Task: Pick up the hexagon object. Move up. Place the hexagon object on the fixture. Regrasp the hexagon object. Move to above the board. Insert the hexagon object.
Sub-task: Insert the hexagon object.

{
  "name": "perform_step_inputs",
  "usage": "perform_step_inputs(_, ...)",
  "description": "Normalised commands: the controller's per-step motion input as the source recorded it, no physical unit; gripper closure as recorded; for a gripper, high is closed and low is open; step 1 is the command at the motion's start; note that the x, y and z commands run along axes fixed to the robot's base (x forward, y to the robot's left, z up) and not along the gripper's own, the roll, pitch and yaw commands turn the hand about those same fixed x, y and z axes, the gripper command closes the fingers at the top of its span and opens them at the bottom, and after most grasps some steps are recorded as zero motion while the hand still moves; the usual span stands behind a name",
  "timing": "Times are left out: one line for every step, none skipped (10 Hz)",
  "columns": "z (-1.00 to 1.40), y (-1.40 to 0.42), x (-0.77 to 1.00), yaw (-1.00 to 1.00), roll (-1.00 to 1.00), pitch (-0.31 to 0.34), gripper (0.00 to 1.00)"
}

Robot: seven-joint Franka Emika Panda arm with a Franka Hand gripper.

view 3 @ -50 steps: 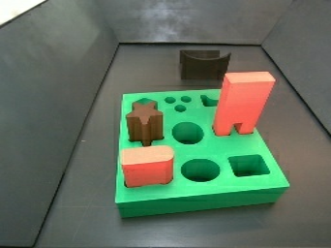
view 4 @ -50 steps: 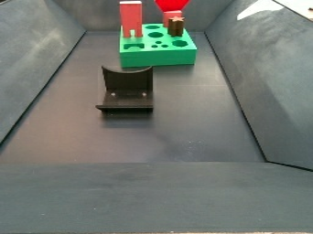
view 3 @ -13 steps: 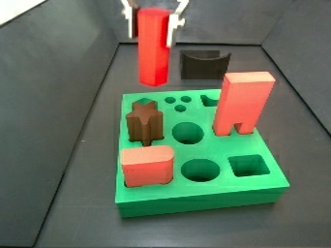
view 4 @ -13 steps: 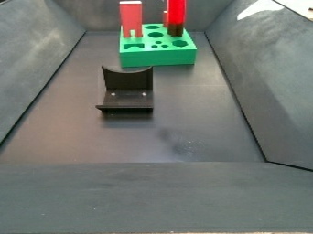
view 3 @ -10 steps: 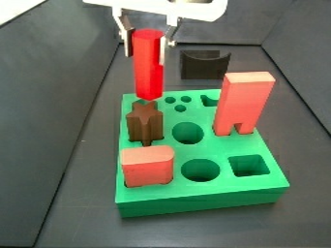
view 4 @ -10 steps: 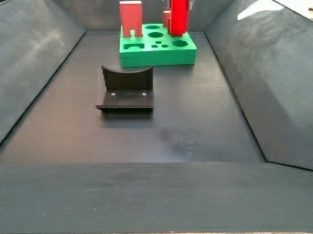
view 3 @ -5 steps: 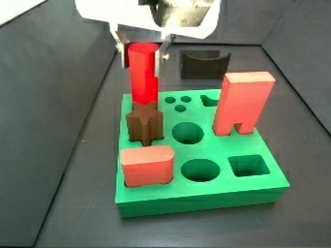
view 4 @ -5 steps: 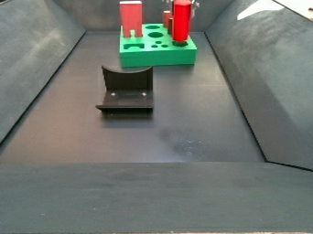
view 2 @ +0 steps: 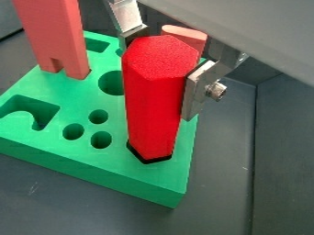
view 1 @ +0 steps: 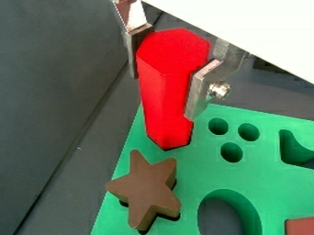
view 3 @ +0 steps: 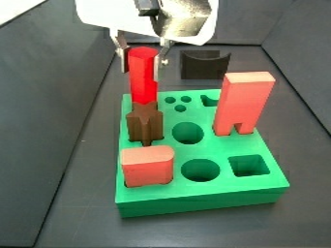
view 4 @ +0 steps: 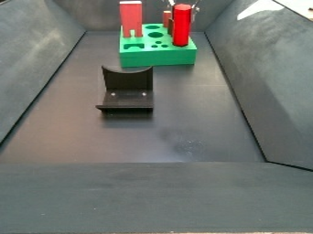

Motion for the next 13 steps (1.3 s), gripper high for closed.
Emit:
perform_step_inputs(-0.11, 0.04, 0.0, 0.0, 0.0, -0.009, 1.0)
perform_step_inputs(-0.11, 0.04, 0.0, 0.0, -0.01, -0.01, 1.0)
perform_step_inputs(-0.09, 0.05, 0.0, 0.0, -0.02, -0.013, 1.0)
perform_step_inputs(-0.08, 0.03, 0.0, 0.0, -0.01, -0.009, 1.0)
perform_step_inputs(-0.11, 0.0, 0.0, 0.08, 0.0, 0.0, 1.0)
perform_step_inputs(-0.09, -0.07, 0.08, 0.23, 0.02, 0.0, 1.0)
perform_step_inputs(-0.15, -0.09, 0.06, 0.19, 0.01, -0.003, 1.0)
perform_step_inputs(-0.18, -0.09, 0.12, 0.19, 0.01, 0.0, 1.0)
perform_step_inputs(-0.18, -0.04, 0.07, 0.2, 0.0, 0.0, 1.0)
perform_step_inputs(-0.05, 0.0, 0.0, 0.07, 0.0, -0.003, 1.0)
perform_step_inputs(-0.1, 0.0, 0.0, 0.07, 0.0, 0.0, 1.0)
perform_step_inputs(-0.15, 0.1, 0.0, 0.05, 0.03, 0.0, 1.0)
perform_step_inputs(-0.18, 0.07, 0.0, 0.07, 0.04, 0.0, 1.0)
